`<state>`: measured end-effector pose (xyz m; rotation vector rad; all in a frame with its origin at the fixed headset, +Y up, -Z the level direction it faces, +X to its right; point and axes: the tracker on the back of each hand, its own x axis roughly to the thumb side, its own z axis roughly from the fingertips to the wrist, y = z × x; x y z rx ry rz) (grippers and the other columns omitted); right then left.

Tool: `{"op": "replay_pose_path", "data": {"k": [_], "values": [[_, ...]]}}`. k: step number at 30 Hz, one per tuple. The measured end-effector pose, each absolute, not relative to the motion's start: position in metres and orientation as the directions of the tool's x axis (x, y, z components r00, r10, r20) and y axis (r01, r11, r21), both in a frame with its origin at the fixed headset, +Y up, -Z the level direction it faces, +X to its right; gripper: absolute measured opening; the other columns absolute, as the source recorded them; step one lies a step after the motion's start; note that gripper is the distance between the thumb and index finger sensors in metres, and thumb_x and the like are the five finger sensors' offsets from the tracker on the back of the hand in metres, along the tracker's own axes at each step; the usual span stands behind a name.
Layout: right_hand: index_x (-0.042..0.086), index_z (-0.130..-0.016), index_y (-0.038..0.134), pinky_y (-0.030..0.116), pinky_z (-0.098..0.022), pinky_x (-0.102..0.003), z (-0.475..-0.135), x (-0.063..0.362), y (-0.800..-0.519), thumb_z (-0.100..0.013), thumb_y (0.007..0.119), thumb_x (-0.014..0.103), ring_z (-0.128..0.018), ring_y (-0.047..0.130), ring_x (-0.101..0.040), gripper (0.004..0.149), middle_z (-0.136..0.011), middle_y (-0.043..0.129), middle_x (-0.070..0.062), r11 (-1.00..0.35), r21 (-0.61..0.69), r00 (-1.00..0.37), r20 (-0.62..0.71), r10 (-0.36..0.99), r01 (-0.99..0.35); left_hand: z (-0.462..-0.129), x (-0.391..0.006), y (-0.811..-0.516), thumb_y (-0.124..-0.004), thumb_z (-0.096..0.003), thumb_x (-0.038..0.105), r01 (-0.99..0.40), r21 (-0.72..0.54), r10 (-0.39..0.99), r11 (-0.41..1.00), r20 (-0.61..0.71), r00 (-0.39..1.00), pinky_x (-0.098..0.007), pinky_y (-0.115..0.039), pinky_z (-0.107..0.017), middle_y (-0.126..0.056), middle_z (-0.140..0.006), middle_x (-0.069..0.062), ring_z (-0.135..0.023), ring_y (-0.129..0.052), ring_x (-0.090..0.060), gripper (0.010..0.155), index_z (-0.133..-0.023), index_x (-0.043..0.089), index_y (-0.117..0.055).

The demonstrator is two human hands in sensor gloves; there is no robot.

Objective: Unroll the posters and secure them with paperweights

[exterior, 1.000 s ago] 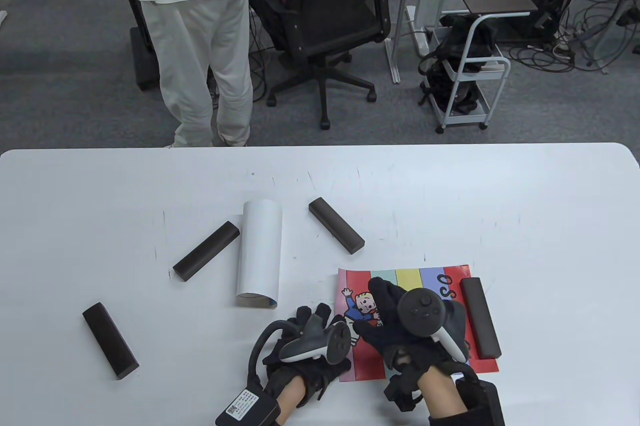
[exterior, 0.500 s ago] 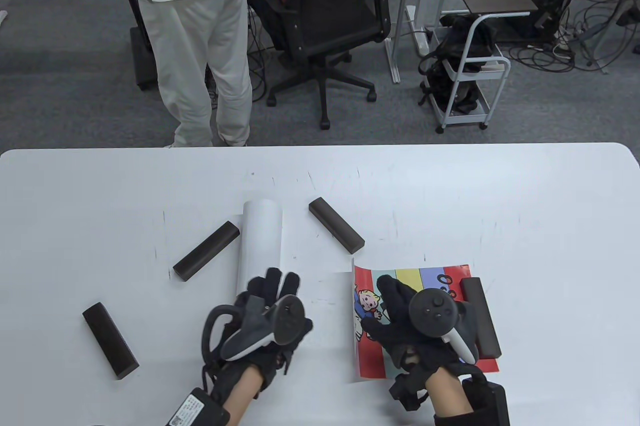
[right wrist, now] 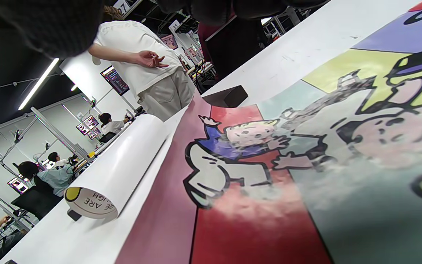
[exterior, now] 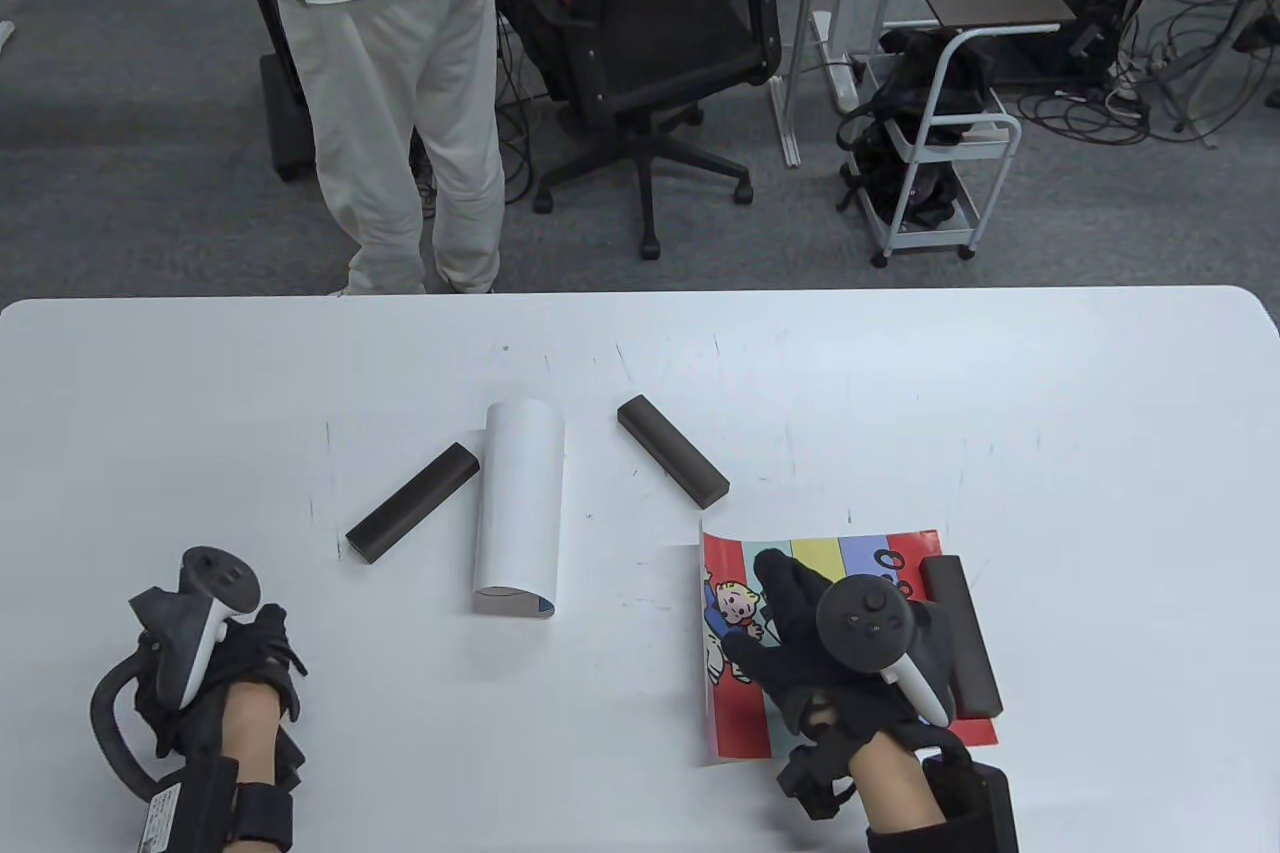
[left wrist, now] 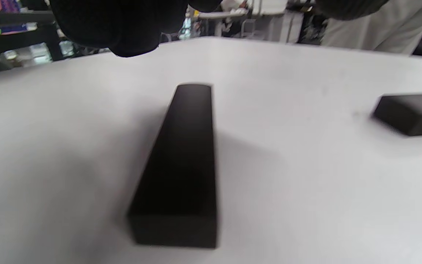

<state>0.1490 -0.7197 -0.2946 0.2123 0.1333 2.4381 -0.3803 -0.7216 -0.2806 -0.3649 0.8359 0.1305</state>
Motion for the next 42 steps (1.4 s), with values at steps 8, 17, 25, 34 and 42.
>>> {"op": "replay_pose_path", "data": {"k": [8, 17, 25, 34, 42], "values": [[0.020, -0.101, 0.036, 0.046, -0.072, -0.059, -0.295, 0.149, -0.721, -0.039, 0.076, 0.059, -0.100, 0.044, -0.043, 0.084, -0.110, 0.041, -0.012, -0.776, 0.157, -0.771, 0.106, 0.628, -0.611, -0.280, -0.386, -0.761, -0.065, -0.0442, 0.065, -0.283, -0.415, -0.152, 0.865, -0.754, 0.639, -0.049, -0.077, -0.055, -0.061, -0.102, -0.026, -0.082, -0.084, -0.040, 0.086, -0.103, 0.004, -0.049], [0.021, -0.101, 0.036, 0.046, -0.072, -0.059, -0.294, 0.148, -0.721, -0.039, 0.076, 0.059, -0.100, 0.044, -0.043, 0.084, -0.110, 0.041, -0.012, -0.783, 0.158, -0.777, 0.114, 0.619, -0.601, -0.280, -0.384, -0.768, -0.075, -0.0443, 0.055, -0.142, -0.427, -0.252, 0.893, -0.735, 0.630, -0.042, -0.084, -0.046, -0.079, -0.088, -0.020, -0.065, -0.095, -0.027, 0.074, -0.096, 0.004, -0.062], [0.019, -0.101, 0.037, 0.049, -0.071, -0.059, -0.295, 0.146, -0.723, -0.039, 0.076, 0.059, -0.099, 0.048, -0.044, 0.084, -0.109, 0.044, -0.013, -0.768, 0.173, -0.762, 0.114, 0.638, -0.617, -0.274, -0.379, -0.767, -0.075, -0.0430, 0.054, -0.059, -0.362, -0.211, 0.930, -0.659, 0.722, -0.039, -0.086, -0.044, -0.083, -0.083, -0.016, -0.060, -0.098, -0.025, 0.070, -0.093, 0.006, -0.067], [0.017, -0.101, 0.041, 0.059, -0.067, -0.057, -0.294, 0.139, -0.703, -0.040, 0.075, 0.059, -0.093, 0.062, -0.044, 0.081, -0.107, 0.052, -0.016, -0.588, 0.207, -0.582, 0.096, 0.807, -0.782, -0.275, -0.326, -0.708, -0.076, -0.0426, 0.053, -0.271, 0.088, 0.283, 0.959, -0.399, 0.872, -0.040, -0.086, -0.046, -0.082, -0.085, -0.016, -0.063, -0.097, -0.025, 0.069, -0.094, 0.008, -0.066], [0.013, -0.101, 0.044, 0.065, -0.062, -0.055, -0.289, 0.105, -0.684, -0.045, 0.070, 0.061, -0.088, 0.069, -0.044, 0.078, -0.104, 0.057, -0.019, -0.265, 0.259, -0.268, 0.024, 0.963, -0.929, -0.269, -0.241, -0.663, -0.077, -0.0434, 0.052, -0.625, 0.122, 0.628, 0.771, 0.014, 0.778, -0.040, -0.085, -0.048, -0.080, -0.087, -0.016, -0.066, -0.097, -0.026, 0.069, -0.095, 0.008, -0.064]]}}
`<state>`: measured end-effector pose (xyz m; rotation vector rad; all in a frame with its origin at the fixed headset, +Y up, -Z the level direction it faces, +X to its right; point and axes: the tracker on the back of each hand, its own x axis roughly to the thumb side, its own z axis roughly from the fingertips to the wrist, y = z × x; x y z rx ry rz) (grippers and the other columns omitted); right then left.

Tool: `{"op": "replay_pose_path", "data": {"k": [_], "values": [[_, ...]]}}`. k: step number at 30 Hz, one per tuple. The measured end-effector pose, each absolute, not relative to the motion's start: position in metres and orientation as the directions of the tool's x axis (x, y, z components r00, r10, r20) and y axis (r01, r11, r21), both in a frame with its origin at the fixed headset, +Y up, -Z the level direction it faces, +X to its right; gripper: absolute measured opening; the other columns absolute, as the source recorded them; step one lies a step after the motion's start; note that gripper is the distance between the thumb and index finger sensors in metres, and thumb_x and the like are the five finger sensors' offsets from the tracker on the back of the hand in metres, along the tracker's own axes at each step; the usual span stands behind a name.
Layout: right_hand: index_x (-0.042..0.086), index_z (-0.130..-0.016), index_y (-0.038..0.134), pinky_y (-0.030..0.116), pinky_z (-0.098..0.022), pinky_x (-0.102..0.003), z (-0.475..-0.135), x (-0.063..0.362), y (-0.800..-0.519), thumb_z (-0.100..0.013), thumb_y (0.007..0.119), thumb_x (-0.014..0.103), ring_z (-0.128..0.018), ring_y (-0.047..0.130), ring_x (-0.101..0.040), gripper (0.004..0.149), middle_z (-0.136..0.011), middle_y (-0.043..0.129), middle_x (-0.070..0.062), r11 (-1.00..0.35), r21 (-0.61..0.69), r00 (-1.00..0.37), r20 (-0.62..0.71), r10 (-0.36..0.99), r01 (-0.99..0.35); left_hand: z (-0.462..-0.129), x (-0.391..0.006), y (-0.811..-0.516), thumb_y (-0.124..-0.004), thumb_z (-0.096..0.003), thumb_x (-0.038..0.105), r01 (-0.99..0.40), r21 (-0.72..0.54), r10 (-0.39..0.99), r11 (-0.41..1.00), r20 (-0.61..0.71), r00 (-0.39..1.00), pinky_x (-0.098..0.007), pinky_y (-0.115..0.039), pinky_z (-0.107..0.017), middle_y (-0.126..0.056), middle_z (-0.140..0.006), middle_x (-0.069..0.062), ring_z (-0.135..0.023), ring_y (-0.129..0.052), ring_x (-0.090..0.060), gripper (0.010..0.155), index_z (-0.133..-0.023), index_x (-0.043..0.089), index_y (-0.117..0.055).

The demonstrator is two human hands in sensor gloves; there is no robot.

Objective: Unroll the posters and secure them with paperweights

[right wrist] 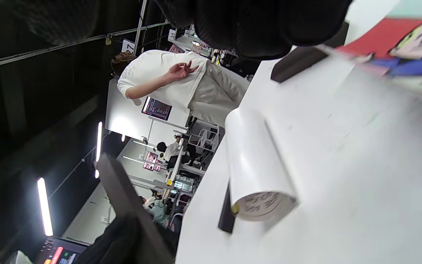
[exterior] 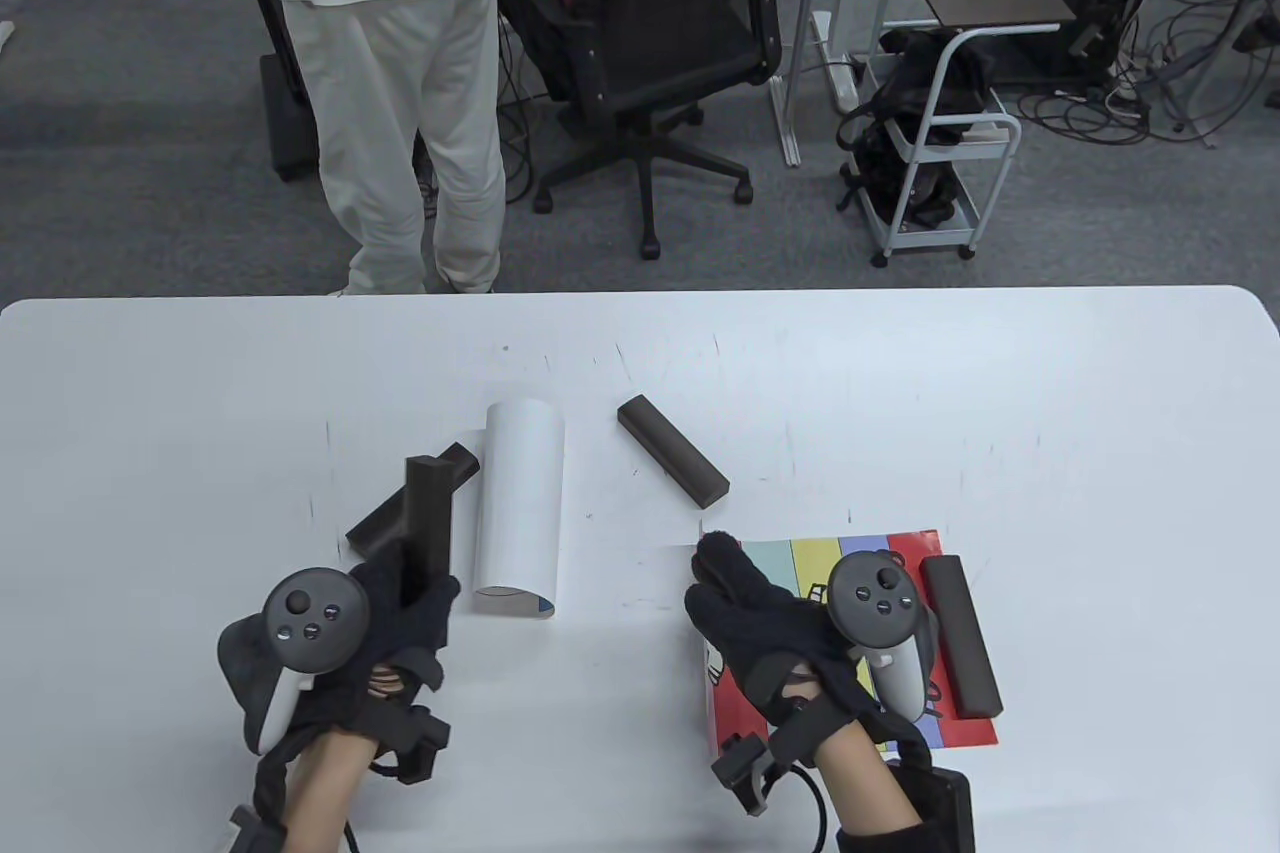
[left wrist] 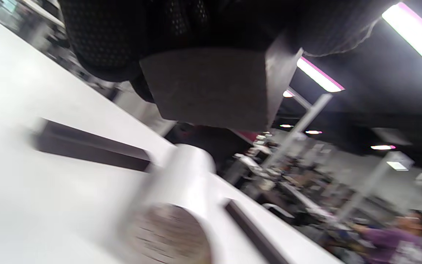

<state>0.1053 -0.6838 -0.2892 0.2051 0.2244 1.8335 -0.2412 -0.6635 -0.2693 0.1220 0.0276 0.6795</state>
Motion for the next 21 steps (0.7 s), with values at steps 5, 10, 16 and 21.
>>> {"op": "replay_pose_path", "data": {"k": [5, 10, 16, 21], "values": [[0.013, -0.101, 0.043, 0.065, -0.063, -0.056, -0.285, 0.069, -0.683, -0.045, 0.069, 0.062, -0.089, 0.068, -0.044, 0.079, -0.105, 0.056, -0.019, -0.268, 0.315, -0.275, 0.024, 0.961, -0.910, -0.259, -0.182, -0.651, -0.077, -0.0440, 0.052, -0.646, 0.038, 0.625, 0.763, 0.215, 0.751, -0.040, -0.085, -0.049, -0.079, -0.088, -0.016, -0.069, -0.096, -0.026, 0.069, -0.096, 0.009, -0.063], [0.012, -0.101, 0.043, 0.066, -0.061, -0.054, -0.281, 0.044, -0.687, -0.046, 0.067, 0.063, -0.086, 0.070, -0.043, 0.079, -0.103, 0.058, -0.019, -0.226, 0.366, -0.236, 0.018, 0.972, -0.903, -0.251, -0.146, -0.654, -0.077, -0.0444, 0.052, -0.580, 0.011, 0.552, 0.815, 0.294, 0.780, -0.040, -0.085, -0.050, -0.079, -0.089, -0.015, -0.069, -0.096, -0.026, 0.069, -0.097, 0.010, -0.063], [0.008, -0.094, 0.057, 0.076, -0.046, -0.045, -0.283, 0.050, -0.689, -0.046, 0.072, 0.055, -0.061, 0.087, -0.034, 0.068, -0.082, 0.077, -0.020, -0.268, 0.246, -0.277, -0.003, 0.961, -0.932, -0.248, -0.131, -0.668, -0.076, -0.0450, 0.053, -0.468, 0.008, 0.441, 0.884, 0.320, 0.838, -0.040, -0.084, -0.051, -0.076, -0.091, -0.015, -0.071, -0.094, -0.026, 0.070, -0.098, 0.010, -0.060], [0.007, -0.090, 0.063, 0.080, -0.040, -0.044, -0.293, 0.073, -0.684, -0.045, 0.074, 0.054, -0.054, 0.091, -0.033, 0.065, -0.078, 0.083, -0.019, -0.326, 0.138, -0.328, 0.011, 0.945, -0.935, -0.253, -0.135, -0.685, -0.064, -0.0468, 0.061, -0.432, -0.008, 0.408, 0.902, 0.343, 0.846, -0.049, -0.075, -0.061, -0.059, -0.105, -0.017, -0.090, -0.079, -0.036, 0.078, -0.105, 0.012, -0.047]]}}
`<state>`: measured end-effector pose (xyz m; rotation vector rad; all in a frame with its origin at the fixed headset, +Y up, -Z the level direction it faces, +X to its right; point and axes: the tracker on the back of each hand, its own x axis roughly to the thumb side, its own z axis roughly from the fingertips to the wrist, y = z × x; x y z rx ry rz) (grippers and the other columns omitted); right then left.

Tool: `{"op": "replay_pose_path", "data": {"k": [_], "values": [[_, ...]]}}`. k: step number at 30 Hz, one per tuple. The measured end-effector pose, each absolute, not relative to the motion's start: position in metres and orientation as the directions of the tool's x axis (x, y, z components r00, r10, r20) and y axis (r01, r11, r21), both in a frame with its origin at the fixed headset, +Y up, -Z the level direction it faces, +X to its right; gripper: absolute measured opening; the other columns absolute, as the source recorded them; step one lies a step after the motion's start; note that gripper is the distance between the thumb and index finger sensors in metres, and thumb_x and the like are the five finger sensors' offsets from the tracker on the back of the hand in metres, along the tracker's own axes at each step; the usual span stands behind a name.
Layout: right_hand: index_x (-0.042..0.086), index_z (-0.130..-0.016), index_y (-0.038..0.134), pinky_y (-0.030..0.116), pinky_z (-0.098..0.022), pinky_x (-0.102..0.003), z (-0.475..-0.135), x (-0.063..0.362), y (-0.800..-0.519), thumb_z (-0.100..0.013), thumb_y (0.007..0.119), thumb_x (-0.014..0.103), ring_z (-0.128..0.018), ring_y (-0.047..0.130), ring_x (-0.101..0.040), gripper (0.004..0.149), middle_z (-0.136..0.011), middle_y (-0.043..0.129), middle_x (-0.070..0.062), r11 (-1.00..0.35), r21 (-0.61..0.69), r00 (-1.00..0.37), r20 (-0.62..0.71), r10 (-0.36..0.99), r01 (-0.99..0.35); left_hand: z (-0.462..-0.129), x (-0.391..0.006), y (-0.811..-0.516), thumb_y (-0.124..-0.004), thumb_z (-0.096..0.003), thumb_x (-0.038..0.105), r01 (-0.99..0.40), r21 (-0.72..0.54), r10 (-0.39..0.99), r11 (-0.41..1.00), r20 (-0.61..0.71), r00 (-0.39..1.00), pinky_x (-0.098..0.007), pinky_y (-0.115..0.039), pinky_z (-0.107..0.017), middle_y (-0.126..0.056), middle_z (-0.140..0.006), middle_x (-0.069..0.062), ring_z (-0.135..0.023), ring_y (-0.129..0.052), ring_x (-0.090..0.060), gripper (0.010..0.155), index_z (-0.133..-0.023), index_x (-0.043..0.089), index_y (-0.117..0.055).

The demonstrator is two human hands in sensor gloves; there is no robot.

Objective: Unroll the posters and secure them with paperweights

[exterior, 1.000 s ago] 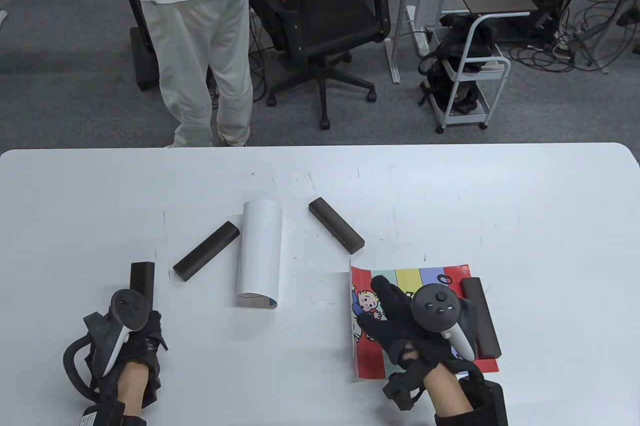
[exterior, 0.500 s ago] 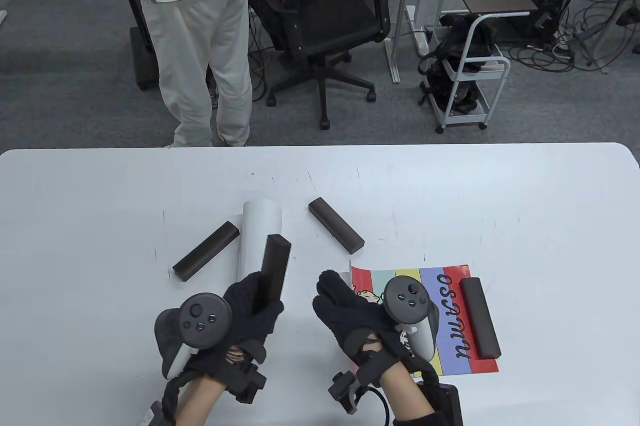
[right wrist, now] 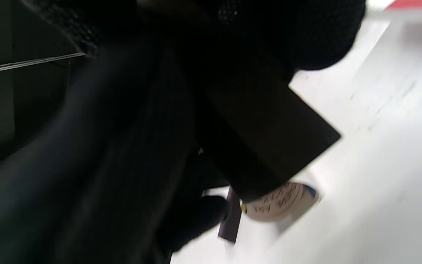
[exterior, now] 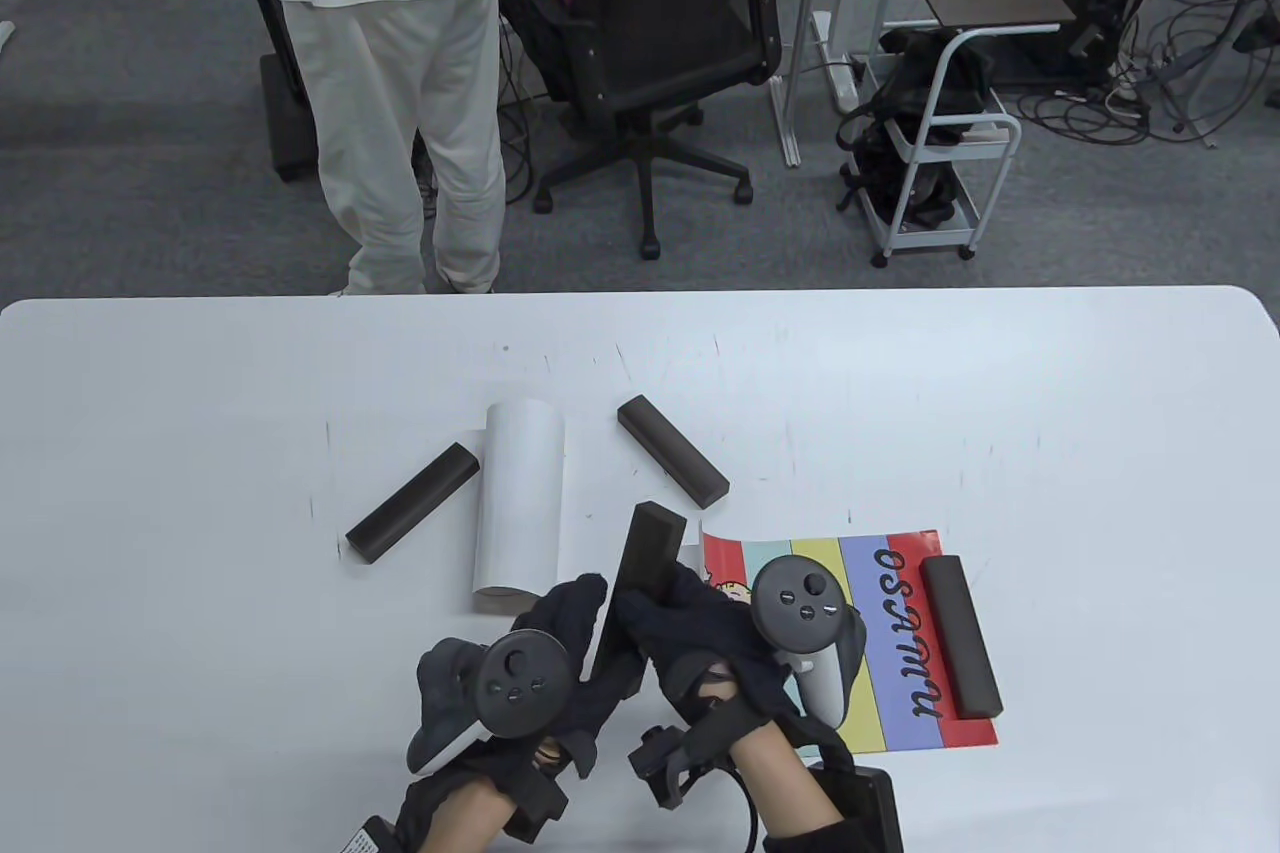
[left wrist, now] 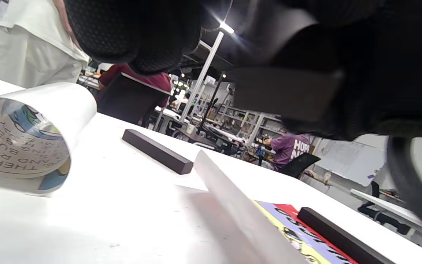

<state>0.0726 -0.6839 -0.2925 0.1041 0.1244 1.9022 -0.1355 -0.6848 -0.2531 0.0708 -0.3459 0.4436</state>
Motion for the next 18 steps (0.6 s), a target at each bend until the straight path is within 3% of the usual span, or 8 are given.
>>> {"op": "replay_pose_path", "data": {"k": [6, 10, 18], "values": [[0.001, -0.091, 0.061, 0.080, -0.036, -0.044, -0.308, 0.109, -0.680, -0.045, 0.073, 0.049, -0.048, 0.092, -0.033, 0.068, -0.074, 0.086, -0.021, -0.498, 0.002, -0.497, -0.080, 0.864, -0.867, -0.261, -0.157, -0.715, -0.057, -0.0470, 0.066, -0.626, -0.019, 0.600, 0.780, 0.307, 0.739, -0.055, -0.069, -0.065, -0.051, -0.110, -0.019, -0.098, -0.067, -0.045, 0.081, -0.107, 0.013, -0.042], [-0.002, -0.093, 0.058, 0.080, -0.034, -0.045, -0.314, 0.126, -0.690, -0.045, 0.073, 0.046, -0.046, 0.092, -0.034, 0.069, -0.072, 0.087, -0.023, -0.608, -0.038, -0.591, -0.192, 0.783, -0.793, -0.260, -0.161, -0.724, -0.056, -0.0470, 0.067, -0.625, -0.009, 0.594, 0.781, 0.320, 0.738, -0.056, -0.068, -0.066, -0.050, -0.110, -0.019, -0.099, -0.064, -0.046, 0.082, -0.107, 0.013, -0.042], [-0.004, -0.092, 0.059, 0.081, -0.032, -0.044, -0.321, 0.123, -0.733, -0.045, 0.073, 0.043, -0.043, 0.094, -0.033, 0.068, -0.070, 0.089, -0.023, -0.741, 0.118, -0.720, -0.378, 0.582, -0.661, -0.260, -0.161, -0.732, -0.056, -0.0470, 0.066, -0.599, -0.024, 0.574, 0.801, 0.318, 0.755, -0.057, -0.066, -0.067, -0.051, -0.110, -0.020, -0.099, -0.064, -0.046, 0.081, -0.107, 0.013, -0.043]]}}
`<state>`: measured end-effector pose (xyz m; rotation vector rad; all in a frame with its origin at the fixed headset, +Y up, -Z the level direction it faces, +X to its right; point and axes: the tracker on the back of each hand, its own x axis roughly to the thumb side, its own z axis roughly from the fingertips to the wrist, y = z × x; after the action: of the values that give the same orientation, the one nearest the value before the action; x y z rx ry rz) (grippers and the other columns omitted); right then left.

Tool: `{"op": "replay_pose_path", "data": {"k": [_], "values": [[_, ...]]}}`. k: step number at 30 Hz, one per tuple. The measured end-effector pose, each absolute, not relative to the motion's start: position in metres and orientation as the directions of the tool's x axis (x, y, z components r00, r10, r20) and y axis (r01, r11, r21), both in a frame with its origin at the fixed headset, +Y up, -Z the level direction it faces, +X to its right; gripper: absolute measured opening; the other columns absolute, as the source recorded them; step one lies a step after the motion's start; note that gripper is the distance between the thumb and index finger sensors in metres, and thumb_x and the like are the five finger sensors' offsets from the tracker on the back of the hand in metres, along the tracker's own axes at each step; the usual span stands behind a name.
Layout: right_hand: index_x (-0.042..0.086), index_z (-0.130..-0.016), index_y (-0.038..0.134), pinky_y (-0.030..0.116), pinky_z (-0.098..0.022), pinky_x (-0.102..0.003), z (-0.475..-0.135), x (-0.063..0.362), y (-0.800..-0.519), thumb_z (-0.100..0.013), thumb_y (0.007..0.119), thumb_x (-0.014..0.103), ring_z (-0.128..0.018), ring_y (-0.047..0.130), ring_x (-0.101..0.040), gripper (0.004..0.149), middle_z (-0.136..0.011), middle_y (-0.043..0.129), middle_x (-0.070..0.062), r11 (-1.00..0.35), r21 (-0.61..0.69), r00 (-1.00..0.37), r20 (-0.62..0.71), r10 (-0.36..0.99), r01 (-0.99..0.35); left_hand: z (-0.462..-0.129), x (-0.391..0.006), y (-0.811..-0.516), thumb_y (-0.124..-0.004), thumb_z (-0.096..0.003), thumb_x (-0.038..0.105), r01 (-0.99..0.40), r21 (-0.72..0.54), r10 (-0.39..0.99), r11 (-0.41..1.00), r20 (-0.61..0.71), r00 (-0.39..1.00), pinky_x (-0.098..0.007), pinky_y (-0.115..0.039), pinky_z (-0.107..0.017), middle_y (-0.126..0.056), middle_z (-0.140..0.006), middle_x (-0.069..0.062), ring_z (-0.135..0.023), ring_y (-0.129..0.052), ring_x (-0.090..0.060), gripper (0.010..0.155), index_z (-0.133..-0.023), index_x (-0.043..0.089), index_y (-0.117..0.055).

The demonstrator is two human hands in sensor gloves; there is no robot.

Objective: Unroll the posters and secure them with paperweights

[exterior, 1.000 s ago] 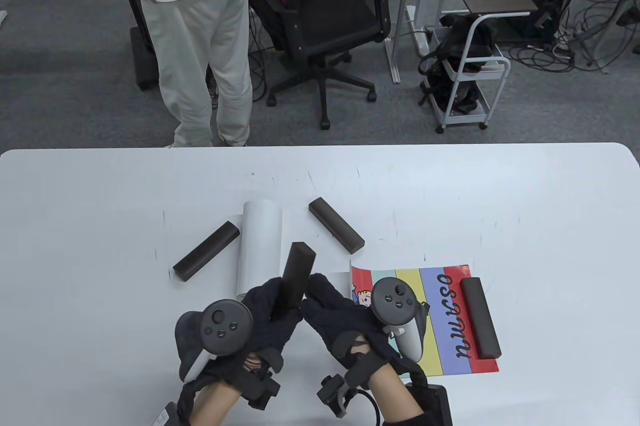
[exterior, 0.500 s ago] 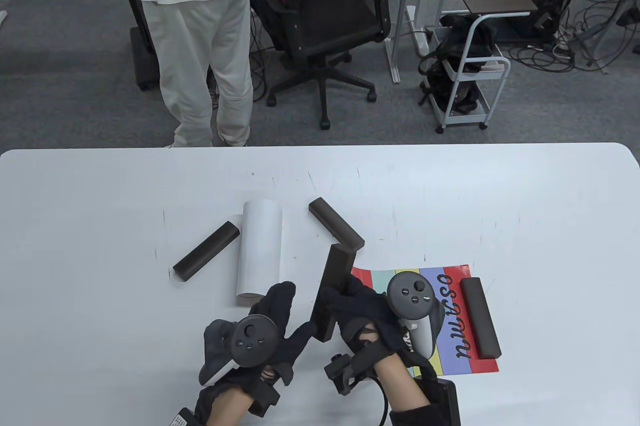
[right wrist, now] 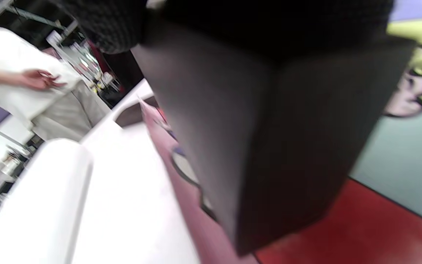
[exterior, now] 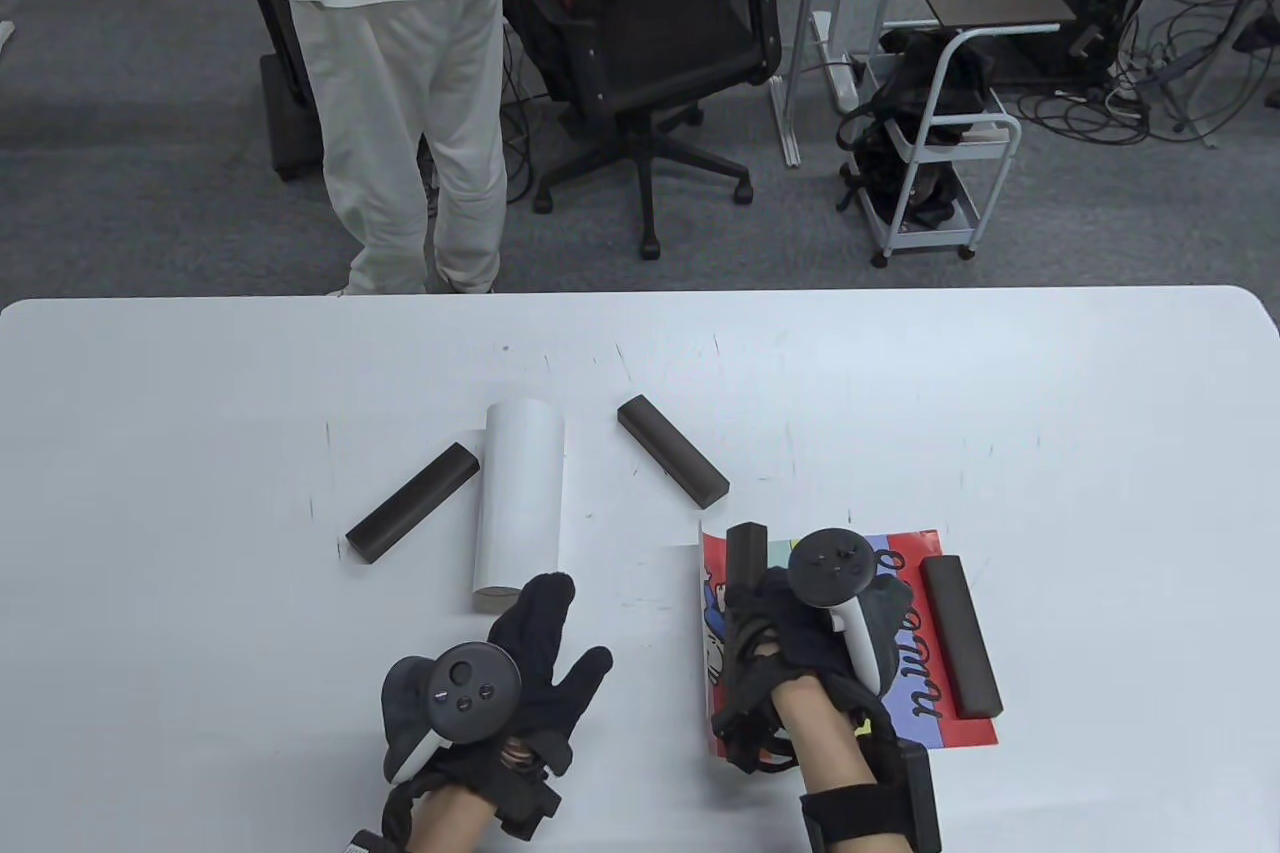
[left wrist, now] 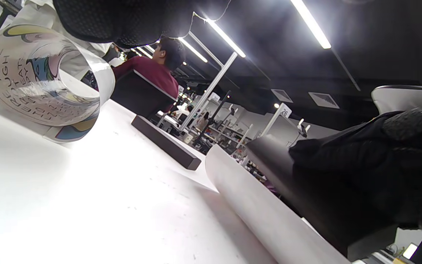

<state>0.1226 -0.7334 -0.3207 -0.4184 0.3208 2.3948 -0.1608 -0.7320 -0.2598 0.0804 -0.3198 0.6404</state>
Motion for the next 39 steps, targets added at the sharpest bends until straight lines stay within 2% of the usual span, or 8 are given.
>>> {"op": "replay_pose_path", "data": {"k": [9, 17, 21, 25, 28, 31, 35, 39], "values": [[-0.003, -0.091, 0.061, 0.084, -0.031, -0.043, -0.326, 0.082, -0.759, -0.044, 0.073, 0.043, -0.041, 0.097, -0.031, 0.067, -0.069, 0.091, -0.021, -0.786, 0.246, -0.809, -0.342, 0.478, -0.568, -0.261, -0.162, -0.740, -0.057, -0.0466, 0.067, -0.582, -0.060, 0.571, 0.811, 0.296, 0.766, -0.058, -0.065, -0.067, -0.049, -0.110, -0.021, -0.099, -0.062, -0.047, 0.082, -0.107, 0.012, -0.043], [0.004, -0.083, 0.078, 0.092, -0.022, -0.038, -0.328, 0.081, -0.760, -0.040, 0.082, 0.046, -0.034, 0.106, -0.027, 0.060, -0.059, 0.100, -0.013, -0.848, 0.210, -0.844, -0.364, 0.395, -0.487, -0.260, -0.162, -0.740, -0.057, -0.0465, 0.067, -0.565, -0.060, 0.555, 0.823, 0.299, 0.776, -0.059, -0.065, -0.067, -0.049, -0.110, -0.021, -0.099, -0.062, -0.047, 0.083, -0.107, 0.012, -0.044], [0.012, -0.082, 0.081, 0.086, -0.028, -0.041, -0.326, 0.085, -0.760, -0.041, 0.080, 0.048, -0.037, 0.100, -0.028, 0.054, -0.059, 0.098, -0.012, -0.901, 0.226, -0.906, -0.298, 0.299, -0.371, -0.260, -0.161, -0.740, -0.057, -0.0464, 0.067, -0.560, -0.064, 0.551, 0.826, 0.300, 0.779, -0.059, -0.065, -0.067, -0.049, -0.110, -0.021, -0.099, -0.062, -0.047, 0.083, -0.107, 0.012, -0.044], [0.014, -0.086, 0.078, 0.083, -0.034, -0.044, -0.322, 0.085, -0.755, -0.042, 0.077, 0.050, -0.045, 0.096, -0.031, 0.057, -0.067, 0.092, -0.013, -0.907, 0.233, -0.922, -0.256, 0.291, -0.351, -0.260, -0.160, -0.740, -0.057, -0.0464, 0.067, -0.558, -0.069, 0.550, 0.827, 0.299, 0.779, -0.059, -0.065, -0.067, -0.049, -0.110, -0.020, -0.099, -0.062, -0.047, 0.083, -0.107, 0.012, -0.043], [0.016, -0.094, 0.067, 0.075, -0.048, -0.051, -0.318, 0.085, -0.737, -0.042, 0.076, 0.052, -0.067, 0.087, -0.040, 0.064, -0.088, 0.079, -0.019, -0.914, 0.190, -0.928, -0.180, 0.326, -0.358, -0.259, -0.162, -0.739, -0.057, -0.0464, 0.067, -0.569, -0.065, 0.561, 0.820, 0.298, 0.773, -0.059, -0.065, -0.067, -0.049, -0.110, -0.020, -0.099, -0.062, -0.047, 0.083, -0.107, 0.012, -0.043], [0.020, -0.100, 0.054, 0.058, -0.065, -0.059, -0.310, 0.085, -0.714, -0.042, 0.075, 0.054, -0.088, 0.065, -0.047, 0.070, -0.102, 0.062, -0.019, -0.894, 0.145, -0.905, -0.077, 0.417, -0.424, -0.259, -0.164, -0.738, -0.057, -0.0464, 0.067, -0.588, -0.059, 0.577, 0.806, 0.298, 0.761, -0.059, -0.065, -0.067, -0.049, -0.110, -0.020, -0.099, -0.062, -0.047, 0.083, -0.107, 0.012, -0.043], [0.020, -0.101, 0.049, 0.053, -0.068, -0.060, -0.296, 0.089, -0.692, -0.043, 0.075, 0.055, -0.094, 0.056, -0.049, 0.073, -0.107, 0.053, -0.018, -0.792, 0.151, -0.793, 0.067, 0.605, -0.591, -0.260, -0.166, -0.737, -0.057, -0.0464, 0.068, -0.630, -0.075, 0.621, 0.773, 0.288, 0.729, -0.059, -0.064, -0.067, -0.048, -0.110, -0.021, -0.100, -0.061, -0.047, 0.084, -0.107, 0.012, -0.042], [0.020, -0.102, 0.047, 0.051, -0.069, -0.060, -0.288, 0.098, -0.696, -0.043, 0.075, 0.057, -0.097, 0.051, -0.048, 0.075, -0.109, 0.050, -0.017, -0.676, 0.181, -0.657, 0.160, 0.737, -0.715, -0.261, -0.170, -0.737, -0.057, -0.0463, 0.068, -0.678, -0.086, 0.672, 0.730, 0.275, 0.688, -0.059, -0.064, -0.067, -0.047, -0.111, -0.021, -0.100, -0.061, -0.047, 0.084, -0.107, 0.013, -0.042]]}}
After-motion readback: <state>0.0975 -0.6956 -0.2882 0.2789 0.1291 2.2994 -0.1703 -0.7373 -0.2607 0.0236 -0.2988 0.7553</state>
